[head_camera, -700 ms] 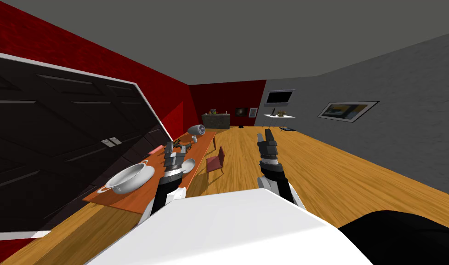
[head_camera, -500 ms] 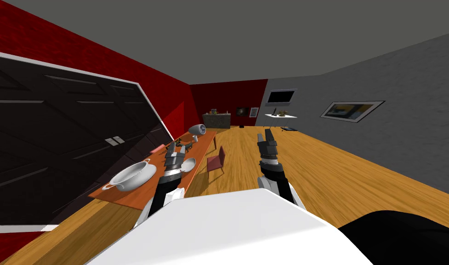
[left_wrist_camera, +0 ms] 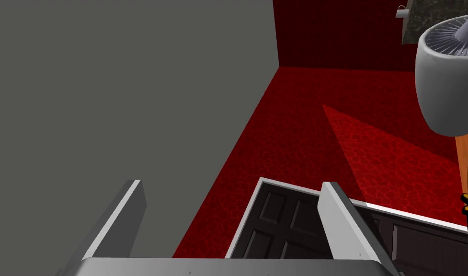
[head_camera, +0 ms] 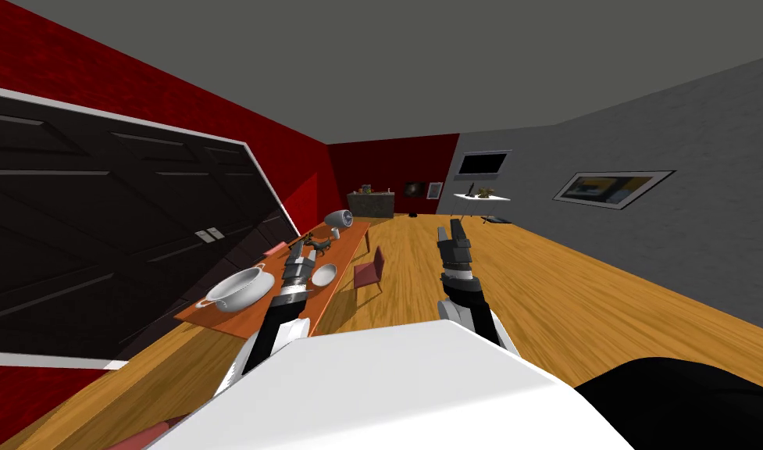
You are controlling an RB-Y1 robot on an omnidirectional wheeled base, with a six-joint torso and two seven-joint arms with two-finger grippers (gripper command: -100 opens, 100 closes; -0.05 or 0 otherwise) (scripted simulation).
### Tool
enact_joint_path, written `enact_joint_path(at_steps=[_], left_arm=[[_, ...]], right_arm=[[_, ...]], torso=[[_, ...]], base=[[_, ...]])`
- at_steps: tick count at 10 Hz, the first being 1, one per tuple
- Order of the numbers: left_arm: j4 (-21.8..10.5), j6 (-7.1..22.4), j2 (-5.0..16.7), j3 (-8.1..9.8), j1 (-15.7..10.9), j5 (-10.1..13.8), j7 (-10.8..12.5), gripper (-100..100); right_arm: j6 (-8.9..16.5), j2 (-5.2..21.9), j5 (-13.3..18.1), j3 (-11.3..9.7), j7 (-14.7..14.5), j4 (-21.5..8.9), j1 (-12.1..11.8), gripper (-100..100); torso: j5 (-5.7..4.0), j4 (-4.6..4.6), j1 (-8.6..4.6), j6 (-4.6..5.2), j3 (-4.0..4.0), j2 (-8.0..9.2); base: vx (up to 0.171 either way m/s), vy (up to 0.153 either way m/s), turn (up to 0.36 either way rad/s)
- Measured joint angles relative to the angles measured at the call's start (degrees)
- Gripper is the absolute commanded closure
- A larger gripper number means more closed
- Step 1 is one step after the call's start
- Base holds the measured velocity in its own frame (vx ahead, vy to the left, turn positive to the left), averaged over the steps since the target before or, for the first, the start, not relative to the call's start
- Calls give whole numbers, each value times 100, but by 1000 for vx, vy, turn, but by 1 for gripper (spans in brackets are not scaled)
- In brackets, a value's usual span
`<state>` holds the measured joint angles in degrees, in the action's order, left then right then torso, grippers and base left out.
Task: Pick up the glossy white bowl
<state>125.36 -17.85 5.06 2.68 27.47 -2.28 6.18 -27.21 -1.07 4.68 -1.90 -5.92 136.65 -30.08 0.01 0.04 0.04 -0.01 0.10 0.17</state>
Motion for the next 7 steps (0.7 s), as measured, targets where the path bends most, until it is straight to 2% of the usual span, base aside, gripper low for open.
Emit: enact_joint_path(at_steps=[7], left_arm=[[-113, 1028, 270, 171, -176, 310, -140, -100]], right_arm=[[0, 0, 0, 0, 0, 0, 0, 0]], torso=[[-1, -1, -3, 0, -3, -6]], base=[[-33, 5, 39]])
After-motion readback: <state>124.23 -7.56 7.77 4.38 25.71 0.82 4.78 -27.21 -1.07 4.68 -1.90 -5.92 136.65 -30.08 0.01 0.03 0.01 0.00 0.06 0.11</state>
